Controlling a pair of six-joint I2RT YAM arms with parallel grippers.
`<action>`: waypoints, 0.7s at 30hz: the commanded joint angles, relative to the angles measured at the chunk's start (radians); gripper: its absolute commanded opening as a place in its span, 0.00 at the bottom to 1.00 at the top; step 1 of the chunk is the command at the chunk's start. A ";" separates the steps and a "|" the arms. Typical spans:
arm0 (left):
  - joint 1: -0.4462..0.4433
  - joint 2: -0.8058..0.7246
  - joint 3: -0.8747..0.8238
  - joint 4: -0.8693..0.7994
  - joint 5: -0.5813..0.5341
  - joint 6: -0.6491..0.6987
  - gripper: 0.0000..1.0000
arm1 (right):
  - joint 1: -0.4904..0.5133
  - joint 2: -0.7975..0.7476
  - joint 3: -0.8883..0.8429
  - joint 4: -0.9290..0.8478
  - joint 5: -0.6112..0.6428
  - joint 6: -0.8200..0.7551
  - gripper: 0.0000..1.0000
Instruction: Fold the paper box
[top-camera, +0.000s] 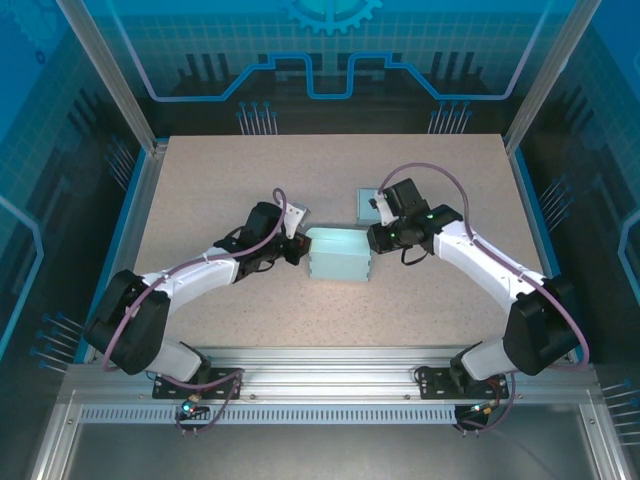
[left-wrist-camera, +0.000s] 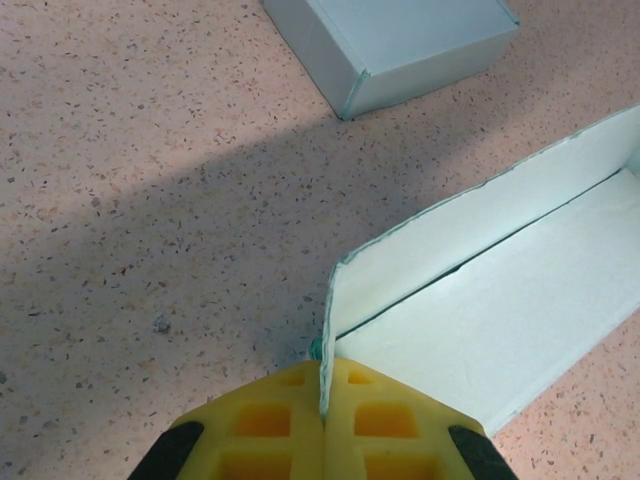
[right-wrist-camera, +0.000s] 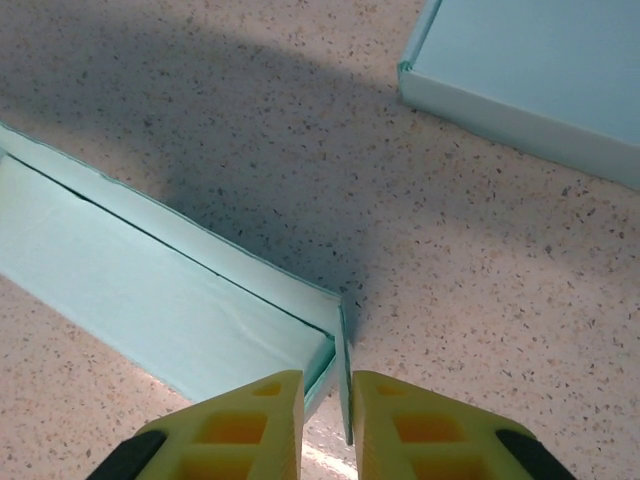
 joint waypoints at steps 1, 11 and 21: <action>0.004 0.008 -0.014 0.057 0.011 -0.041 0.00 | 0.024 0.023 0.023 -0.031 0.066 0.041 0.20; 0.000 -0.038 -0.055 0.107 0.005 -0.056 0.00 | 0.076 0.034 0.069 -0.043 0.134 0.079 0.09; -0.054 -0.068 -0.067 0.119 -0.106 -0.037 0.00 | 0.127 0.120 0.126 -0.072 0.214 0.101 0.12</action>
